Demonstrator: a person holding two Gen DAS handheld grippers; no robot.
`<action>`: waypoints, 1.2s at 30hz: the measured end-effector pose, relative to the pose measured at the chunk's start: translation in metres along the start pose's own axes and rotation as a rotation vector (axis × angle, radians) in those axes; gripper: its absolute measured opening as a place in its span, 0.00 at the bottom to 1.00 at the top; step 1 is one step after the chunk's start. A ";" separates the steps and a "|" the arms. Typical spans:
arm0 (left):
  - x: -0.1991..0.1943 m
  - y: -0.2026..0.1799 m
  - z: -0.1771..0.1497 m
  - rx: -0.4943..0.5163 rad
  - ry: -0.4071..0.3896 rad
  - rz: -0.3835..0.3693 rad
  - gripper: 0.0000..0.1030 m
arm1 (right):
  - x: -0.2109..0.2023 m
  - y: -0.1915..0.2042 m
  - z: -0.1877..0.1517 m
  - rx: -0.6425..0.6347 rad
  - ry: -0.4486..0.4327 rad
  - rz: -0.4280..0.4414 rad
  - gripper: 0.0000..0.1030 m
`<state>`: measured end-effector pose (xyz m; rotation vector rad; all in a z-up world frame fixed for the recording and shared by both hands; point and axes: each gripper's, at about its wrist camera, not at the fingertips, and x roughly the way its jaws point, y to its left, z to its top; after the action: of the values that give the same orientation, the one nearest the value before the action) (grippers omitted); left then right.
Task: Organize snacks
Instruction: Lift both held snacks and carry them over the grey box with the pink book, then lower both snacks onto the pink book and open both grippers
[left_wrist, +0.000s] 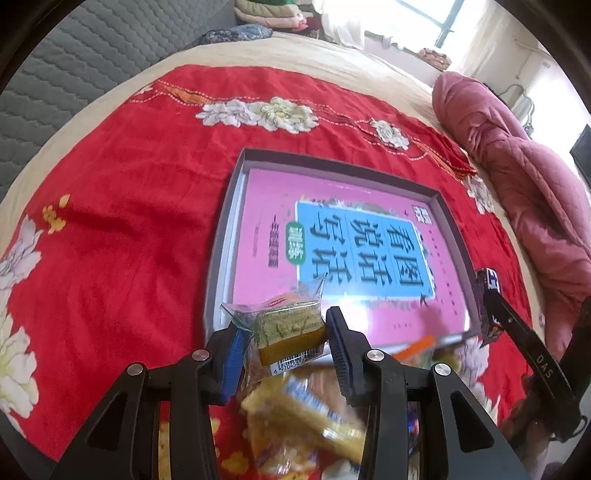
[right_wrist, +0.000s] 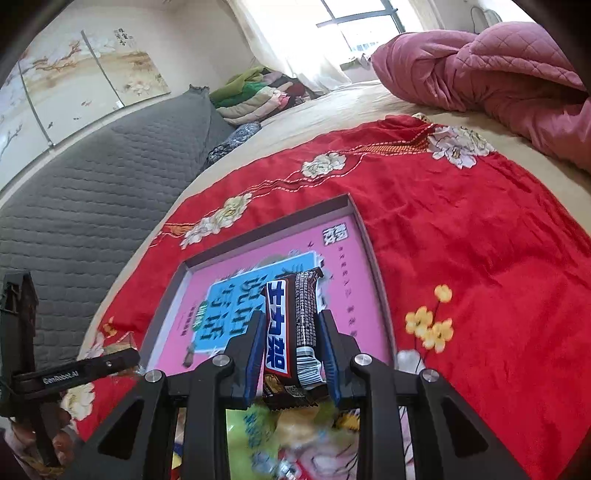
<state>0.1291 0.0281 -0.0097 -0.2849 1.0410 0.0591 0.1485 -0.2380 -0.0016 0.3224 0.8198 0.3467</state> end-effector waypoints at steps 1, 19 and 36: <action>0.003 -0.002 0.003 0.002 0.006 0.005 0.42 | 0.002 0.000 0.001 -0.005 -0.004 -0.007 0.28; 0.054 -0.009 0.015 -0.003 0.078 0.043 0.42 | 0.040 -0.004 0.001 -0.074 0.062 -0.123 0.28; 0.068 -0.015 0.011 0.020 0.117 0.045 0.42 | 0.049 0.001 -0.008 -0.133 0.113 -0.164 0.29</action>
<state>0.1752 0.0104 -0.0594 -0.2489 1.1640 0.0725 0.1728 -0.2154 -0.0384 0.1113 0.9226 0.2659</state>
